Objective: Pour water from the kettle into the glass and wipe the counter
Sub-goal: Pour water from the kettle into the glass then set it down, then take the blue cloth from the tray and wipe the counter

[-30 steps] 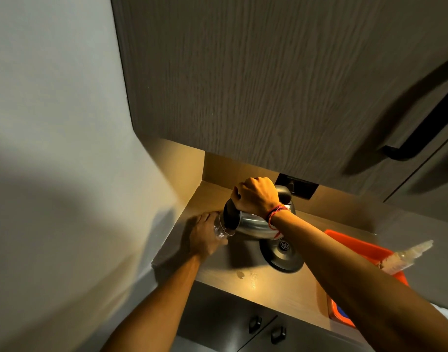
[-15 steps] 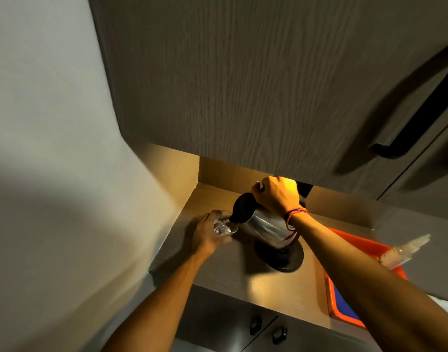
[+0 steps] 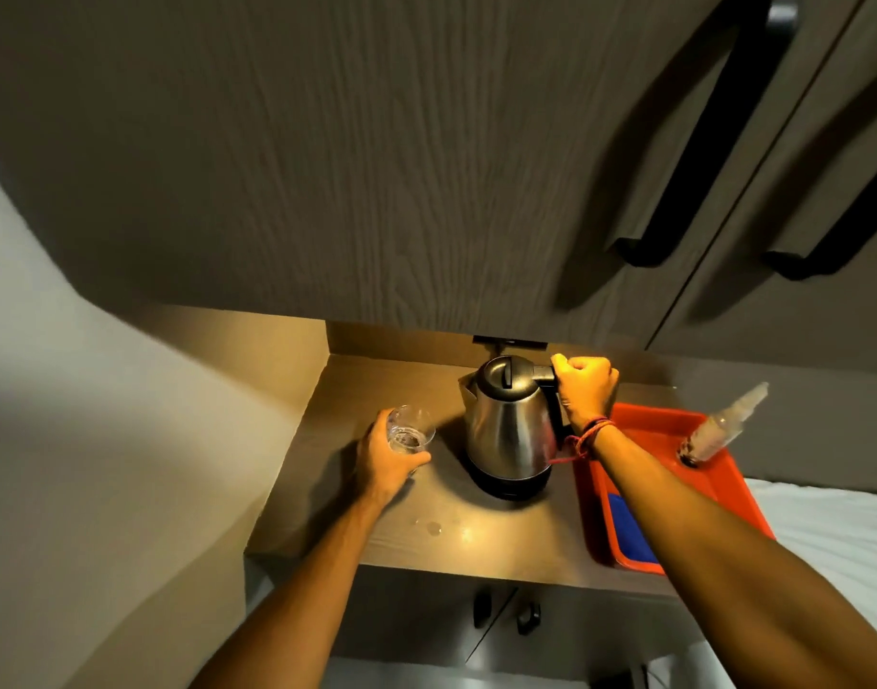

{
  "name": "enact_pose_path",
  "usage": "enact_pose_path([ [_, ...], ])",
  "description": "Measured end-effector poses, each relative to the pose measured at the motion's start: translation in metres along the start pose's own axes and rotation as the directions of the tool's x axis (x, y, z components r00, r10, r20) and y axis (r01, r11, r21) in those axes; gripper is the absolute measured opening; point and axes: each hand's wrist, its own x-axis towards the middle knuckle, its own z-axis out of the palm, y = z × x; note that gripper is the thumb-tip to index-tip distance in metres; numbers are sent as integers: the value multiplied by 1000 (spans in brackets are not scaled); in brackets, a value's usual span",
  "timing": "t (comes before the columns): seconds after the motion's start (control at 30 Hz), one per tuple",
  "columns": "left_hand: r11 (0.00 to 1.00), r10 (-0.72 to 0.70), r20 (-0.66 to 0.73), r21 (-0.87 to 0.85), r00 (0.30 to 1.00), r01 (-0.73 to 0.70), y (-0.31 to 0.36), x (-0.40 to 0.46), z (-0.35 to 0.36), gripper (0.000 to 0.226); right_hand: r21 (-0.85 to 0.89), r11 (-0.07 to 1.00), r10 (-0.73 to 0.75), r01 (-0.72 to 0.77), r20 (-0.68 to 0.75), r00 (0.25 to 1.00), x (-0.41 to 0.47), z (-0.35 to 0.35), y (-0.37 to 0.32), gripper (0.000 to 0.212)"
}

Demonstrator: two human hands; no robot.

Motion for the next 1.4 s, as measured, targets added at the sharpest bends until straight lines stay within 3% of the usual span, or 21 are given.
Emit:
enact_pose_path([
  [0.27,999,27,1,39,1000,-27,-3,2,6,86,170,981,87,-92,35,996,3,-8,43,37],
  [0.53,999,-26,8,24,1000,26,-6,4,13,84,304,944,103,-129,101,990,-6,-18,48,40],
  [0.63,1000,-20,25,-17,999,20,-5,4,12,90,273,953,110,-132,95,989,-13,-32,56,31],
  [0.7,998,40,-10,46,999,-40,-1,2,11,99,181,973,133,-147,84,987,-16,-48,70,29],
  [0.77,965,186,-99,204,977,-163,9,-8,15,100,-5,982,187,-187,91,978,-19,-71,91,26],
  [0.87,826,519,-173,354,837,-439,31,-36,40,61,-260,933,289,-248,131,948,-22,-110,120,25],
  [0.93,704,682,-62,330,729,-629,49,-62,72,31,-372,876,382,-306,150,912,-25,-130,135,27],
  [1.0,645,704,163,262,691,-718,68,-93,112,18,-367,840,494,-399,215,843,-27,-140,147,32],
  [1.1,626,532,520,291,669,-723,88,-128,176,23,-179,791,597,-585,435,674,-42,-141,155,15],
  [1.17,518,392,666,409,634,-751,92,-140,209,28,-167,791,582,-588,498,642,-46,-138,157,12],
  [1.27,292,225,766,537,603,-791,89,-146,232,31,-142,792,564,-593,540,624,-45,-131,158,35],
  [1.33,267,166,779,554,604,-788,88,-151,239,37,-160,809,554,-566,529,642,-44,-131,163,34],
  [1.4,307,166,780,540,603,-784,87,-154,240,41,-172,822,546,-543,510,665,-45,-132,166,28],
])
